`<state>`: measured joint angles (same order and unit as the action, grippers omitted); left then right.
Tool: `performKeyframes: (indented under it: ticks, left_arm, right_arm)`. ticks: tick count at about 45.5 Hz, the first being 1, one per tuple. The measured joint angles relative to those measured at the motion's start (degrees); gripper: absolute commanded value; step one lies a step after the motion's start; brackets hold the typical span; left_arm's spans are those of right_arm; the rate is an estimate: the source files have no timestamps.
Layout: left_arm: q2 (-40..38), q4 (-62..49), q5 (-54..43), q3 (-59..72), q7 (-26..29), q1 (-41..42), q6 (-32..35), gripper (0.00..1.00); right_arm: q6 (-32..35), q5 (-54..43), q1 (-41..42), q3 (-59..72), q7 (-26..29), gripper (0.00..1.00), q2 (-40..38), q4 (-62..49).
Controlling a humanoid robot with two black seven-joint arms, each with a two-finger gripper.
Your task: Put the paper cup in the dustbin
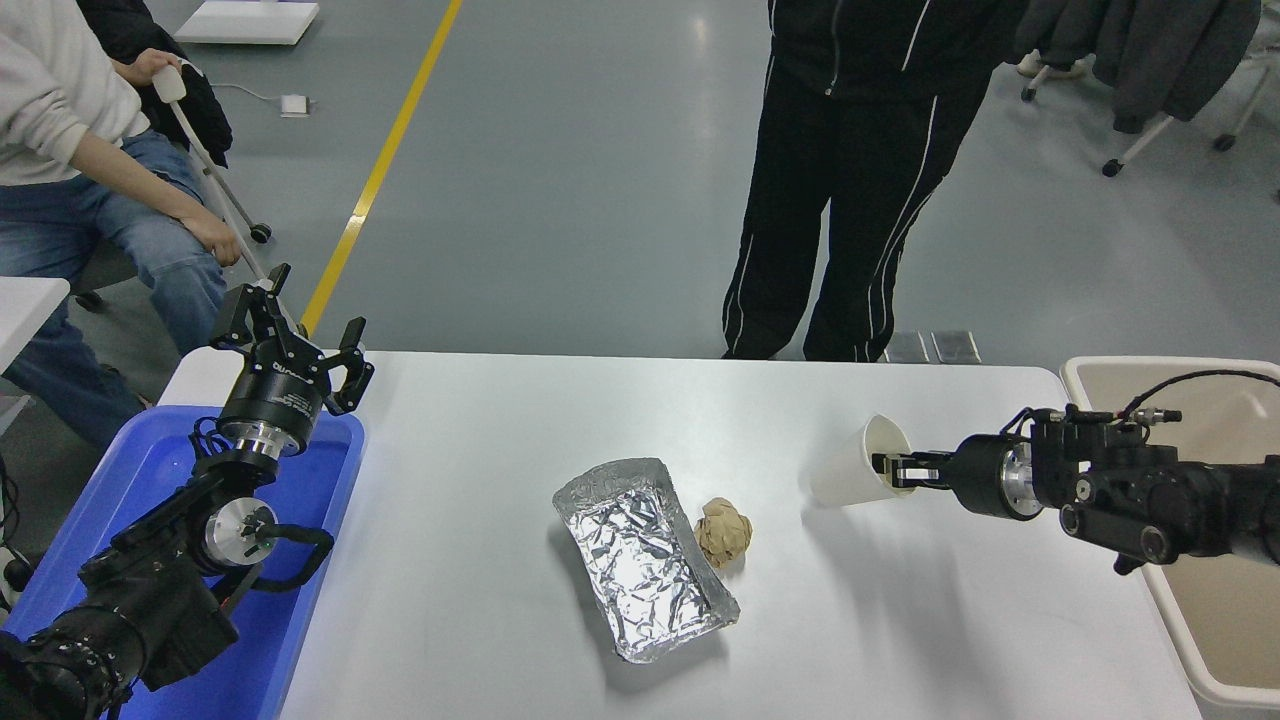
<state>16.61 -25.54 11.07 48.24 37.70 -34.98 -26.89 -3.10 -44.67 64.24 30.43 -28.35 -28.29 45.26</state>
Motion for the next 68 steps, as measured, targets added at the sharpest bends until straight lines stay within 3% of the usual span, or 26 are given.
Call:
performKeyframes:
  ticks: [13,29,43,55,68]
  left_arm:
    - [0.00,-0.01,0.00,0.00,0.00,0.00,0.00,1.00]
    - [0.00,0.00,0.00,-0.03,0.00,0.00,0.00,1.00]
    - [0.00,-0.01,0.00,-0.02,0.00,0.00,0.00,1.00]
    - [0.00,-0.01,0.00,0.00,0.00,0.00,0.00,1.00]
    - [0.00,-0.02,0.01,0.00,0.00,0.00,0.00,1.00]
  right_arm:
    - [6.25,1.99,1.19,-7.21,-0.48,0.00,-7.45,1.97]
    - [15.57,2.62,8.56,-9.45,-0.61,0.00,-15.97,2.60]
    - [18.27,4.28,10.53,-10.58,-0.64,0.00,-18.63,1.53]
    - [18.89,11.31,7.89,-11.11,-0.52,0.00,-19.76,-7.07]
    - [19.16,20.01,-0.23,-10.98,0.99,0.00,-17.70,-25.32]
